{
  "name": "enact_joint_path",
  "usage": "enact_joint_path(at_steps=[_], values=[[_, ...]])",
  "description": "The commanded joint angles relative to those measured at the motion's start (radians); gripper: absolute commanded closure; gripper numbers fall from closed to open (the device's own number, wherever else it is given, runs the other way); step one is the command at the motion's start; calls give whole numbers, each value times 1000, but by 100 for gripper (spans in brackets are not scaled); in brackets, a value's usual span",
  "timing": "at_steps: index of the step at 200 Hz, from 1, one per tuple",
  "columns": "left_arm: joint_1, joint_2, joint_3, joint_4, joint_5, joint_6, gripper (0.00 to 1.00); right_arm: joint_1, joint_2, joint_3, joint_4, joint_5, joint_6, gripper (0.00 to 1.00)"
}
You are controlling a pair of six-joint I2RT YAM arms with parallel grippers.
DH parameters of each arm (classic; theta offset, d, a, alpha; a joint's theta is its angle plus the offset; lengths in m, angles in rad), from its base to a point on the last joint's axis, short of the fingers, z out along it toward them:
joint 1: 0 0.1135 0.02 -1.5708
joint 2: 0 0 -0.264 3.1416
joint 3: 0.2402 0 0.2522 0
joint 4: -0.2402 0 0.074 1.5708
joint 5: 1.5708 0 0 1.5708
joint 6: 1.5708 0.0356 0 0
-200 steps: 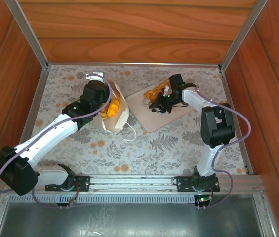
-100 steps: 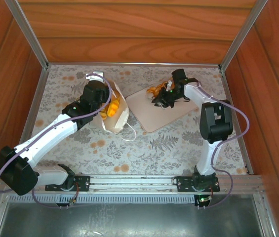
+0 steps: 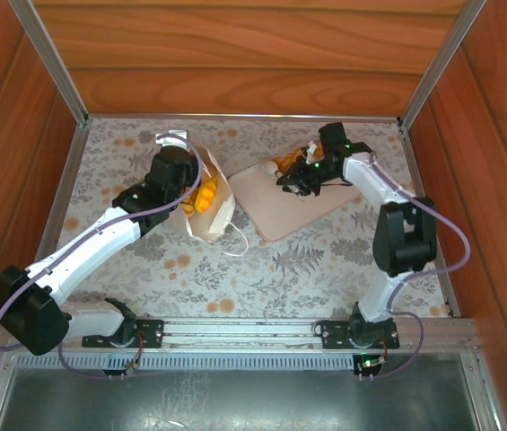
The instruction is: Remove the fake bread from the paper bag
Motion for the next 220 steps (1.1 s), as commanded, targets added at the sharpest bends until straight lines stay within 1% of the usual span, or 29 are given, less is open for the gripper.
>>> enact_joint_path(at_steps=[1,49,69,88,112,139,158,185,220], values=[[9,8,25,40,3,-9,100,18,-145,-34,-45,-33,-33,67],[9,24,31,50,6,-24,100,65,-414,-176,-22,-36,6,64],[10,46,47,55,10,-34,100,95,-519,-232,-11,-61,28,63],[10,72,74,50,17,-36,100,124,-596,-266,-4,-107,43,61],[9,94,88,59,29,-40,100,179,-655,-277,3,-127,62,59],[9,115,104,64,40,-41,100,235,-660,-296,33,-121,98,58],[9,119,105,65,49,-42,100,261,-636,-336,106,-127,142,57],[10,119,99,57,48,-48,100,311,-569,-351,216,-139,182,57],[9,107,81,62,45,-54,100,361,-454,-307,255,-97,186,57]])
